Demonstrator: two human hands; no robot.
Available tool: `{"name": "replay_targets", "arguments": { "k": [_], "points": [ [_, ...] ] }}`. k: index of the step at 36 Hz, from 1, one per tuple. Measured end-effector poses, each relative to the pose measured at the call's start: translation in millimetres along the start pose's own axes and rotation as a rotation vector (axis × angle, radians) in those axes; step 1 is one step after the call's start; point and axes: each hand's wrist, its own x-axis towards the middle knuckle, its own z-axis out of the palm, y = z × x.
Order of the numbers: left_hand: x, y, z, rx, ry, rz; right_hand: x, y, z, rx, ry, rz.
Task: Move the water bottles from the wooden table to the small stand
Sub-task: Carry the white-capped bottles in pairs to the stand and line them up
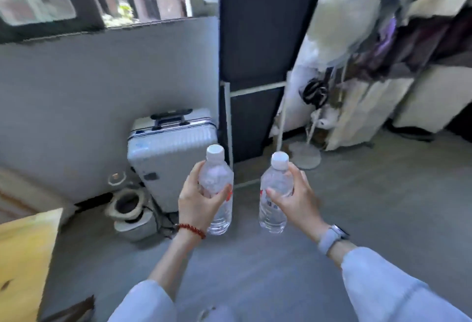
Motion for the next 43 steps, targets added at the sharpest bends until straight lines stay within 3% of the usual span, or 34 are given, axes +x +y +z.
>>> {"name": "replay_targets", "arguments": {
  "k": [5,13,26,32,43],
  "points": [
    [25.9,65.9,130.7,0.028,-0.244,0.143,23.2,74.6,-101.1,-0.057,0.242,0.148],
    [54.6,160.2,353.0,-0.015,-0.575,0.361,70.5,198.1,-248.7,-0.09,0.496,0.343],
    [51.2,316.7,703.2,-0.08,-0.995,0.515,134.2,383.8,-482.1,-0.113,0.824,0.62],
    [12.5,372.4,857.4,-0.062,-1.103,0.588,144.3,495.4,-580.2,-0.107,0.91,0.711],
    [-60.3,514.8,1125.4,-0.09,-1.123,0.605,173.0,678.5,-808.1,-0.098,0.95,0.77]
  ]
}}
